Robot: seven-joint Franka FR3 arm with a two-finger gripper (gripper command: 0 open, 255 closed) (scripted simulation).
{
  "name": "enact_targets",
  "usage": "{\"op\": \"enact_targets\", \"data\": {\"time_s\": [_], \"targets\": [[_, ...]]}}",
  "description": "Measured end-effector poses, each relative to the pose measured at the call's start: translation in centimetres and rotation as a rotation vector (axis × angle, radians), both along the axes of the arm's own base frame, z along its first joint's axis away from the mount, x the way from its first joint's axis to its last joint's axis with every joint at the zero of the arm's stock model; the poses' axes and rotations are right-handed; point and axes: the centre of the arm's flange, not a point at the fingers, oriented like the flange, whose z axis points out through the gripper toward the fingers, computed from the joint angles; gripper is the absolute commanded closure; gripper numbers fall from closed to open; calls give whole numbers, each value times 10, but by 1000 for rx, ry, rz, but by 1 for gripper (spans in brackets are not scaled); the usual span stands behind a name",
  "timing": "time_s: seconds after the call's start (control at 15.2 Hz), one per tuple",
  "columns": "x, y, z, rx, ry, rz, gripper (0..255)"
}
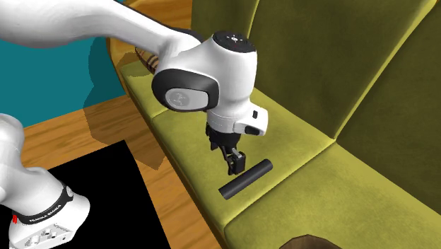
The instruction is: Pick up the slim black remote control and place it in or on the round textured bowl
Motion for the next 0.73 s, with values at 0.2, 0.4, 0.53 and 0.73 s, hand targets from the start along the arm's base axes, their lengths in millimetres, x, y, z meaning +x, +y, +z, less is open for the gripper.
{"op": "enact_targets", "data": {"time_s": [0.2,0.4,0.53,0.73], "targets": [[22,-31,-19,11,-7,-10,0],[36,-49,-39,19,-11,-17,0],[38,-51,-49,20,-12,-17,0],[38,-52,-65,21,-12,-17,0]]}}
